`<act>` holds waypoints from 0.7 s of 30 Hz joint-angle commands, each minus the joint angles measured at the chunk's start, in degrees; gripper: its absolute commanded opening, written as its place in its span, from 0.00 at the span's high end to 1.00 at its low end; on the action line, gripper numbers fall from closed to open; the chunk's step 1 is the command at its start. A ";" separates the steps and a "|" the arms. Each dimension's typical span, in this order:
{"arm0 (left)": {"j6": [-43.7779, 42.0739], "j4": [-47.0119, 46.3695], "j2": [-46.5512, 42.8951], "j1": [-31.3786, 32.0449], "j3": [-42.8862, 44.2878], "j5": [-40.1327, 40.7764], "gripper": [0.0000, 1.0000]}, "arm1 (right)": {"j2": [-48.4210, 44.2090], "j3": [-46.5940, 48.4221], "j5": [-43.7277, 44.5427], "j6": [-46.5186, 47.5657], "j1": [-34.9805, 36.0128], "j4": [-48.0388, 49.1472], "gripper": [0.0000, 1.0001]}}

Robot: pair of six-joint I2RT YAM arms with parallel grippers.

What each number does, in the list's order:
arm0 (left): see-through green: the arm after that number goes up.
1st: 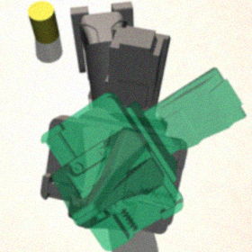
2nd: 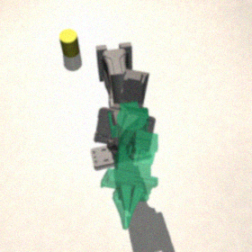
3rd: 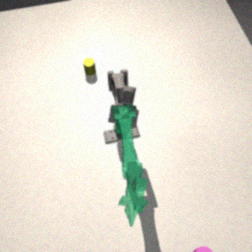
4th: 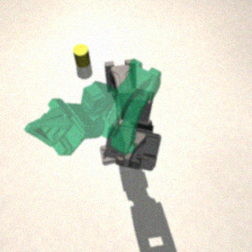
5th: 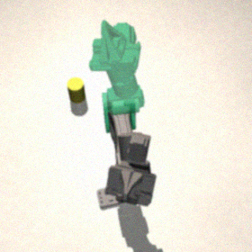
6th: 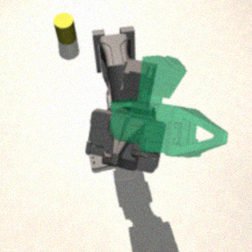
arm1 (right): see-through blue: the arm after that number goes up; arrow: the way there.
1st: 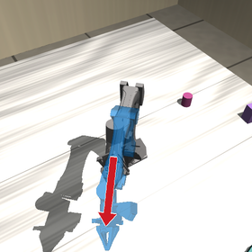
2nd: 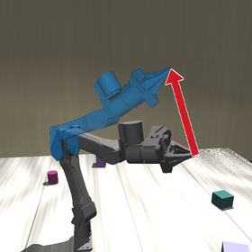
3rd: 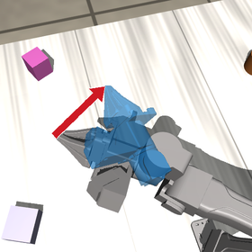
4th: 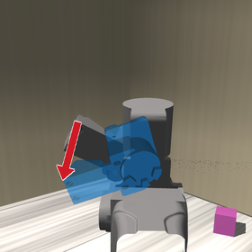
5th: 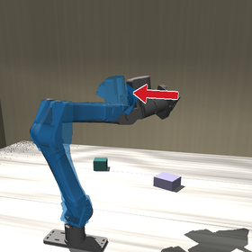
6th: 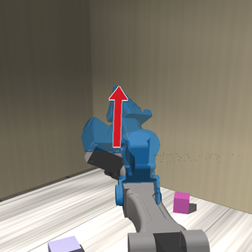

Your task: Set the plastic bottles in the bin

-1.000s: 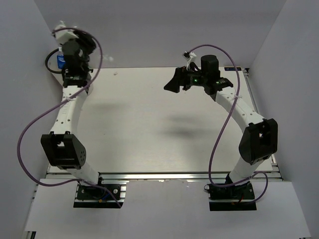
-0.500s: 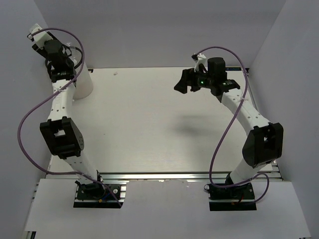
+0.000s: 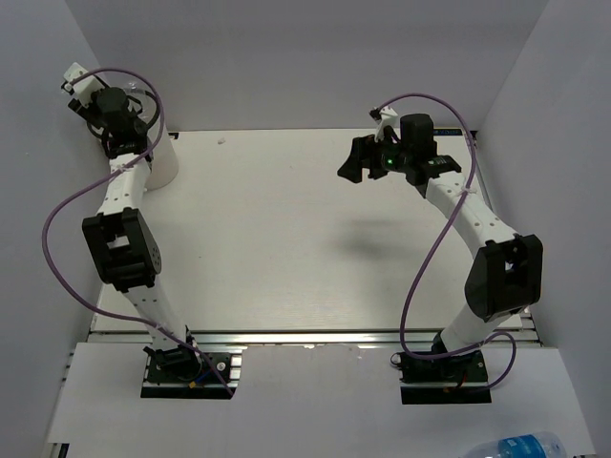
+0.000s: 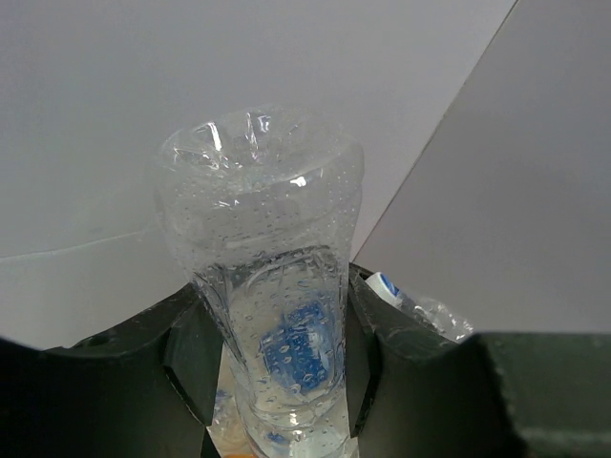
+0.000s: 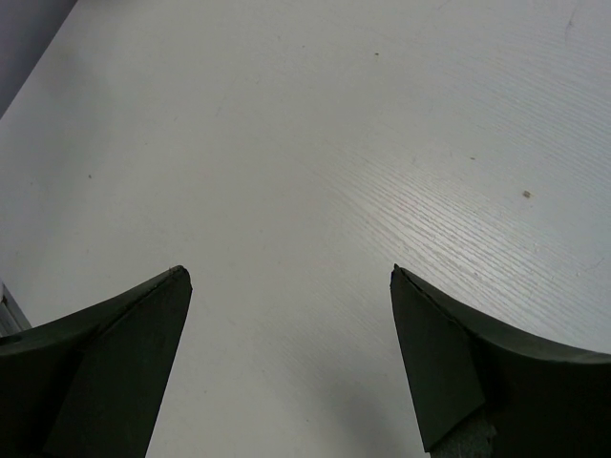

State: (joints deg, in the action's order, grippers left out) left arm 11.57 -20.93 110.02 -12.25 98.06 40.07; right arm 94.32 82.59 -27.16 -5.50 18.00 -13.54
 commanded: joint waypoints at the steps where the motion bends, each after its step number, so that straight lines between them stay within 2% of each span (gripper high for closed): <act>1: -0.85 -2.80 -0.33 0.30 -1.64 0.88 0.76 | 0.42 -0.58 -0.44 1.28 -0.42 1.59 0.11; 6: -4.27 -4.91 0.99 1.17 -3.31 -3.84 0.59 | 1.21 -0.50 -0.09 1.37 -0.51 1.15 0.11; 8: -7.08 -4.30 1.95 2.40 -2.88 -4.21 0.43 | 1.30 -0.76 0.52 1.45 -0.51 0.89 0.11; 9: -7.79 -3.77 2.30 2.58 -2.35 -4.04 0.40 | 1.30 -0.76 1.14 1.54 -0.51 0.62 0.11; 10: -8.23 -3.16 2.48 3.19 -1.65 -3.26 0.27 | 1.13 -1.02 1.40 1.63 -0.51 0.36 0.11; 13: -7.80 -1.57 1.87 3.37 -1.90 -2.28 0.02 | 0.34 -1.64 2.55 1.81 -0.51 0.27 0.11; 17: -6.92 0.36 -0.50 3.46 -1.39 -1.49 0.02 | -1.24 -2.95 3.51 1.72 -0.68 0.53 0.11; 21: -4.99 7.62 -2.87 3.46 2.65 -0.61 0.02 | -2.65 -2.70 4.39 0.06 -1.03 1.06 0.11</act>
State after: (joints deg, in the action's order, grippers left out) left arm 5.41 -18.55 113.01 -8.47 96.07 38.46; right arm 95.31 79.68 -23.99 -4.56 17.54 -13.78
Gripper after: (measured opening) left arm 0.983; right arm 0.895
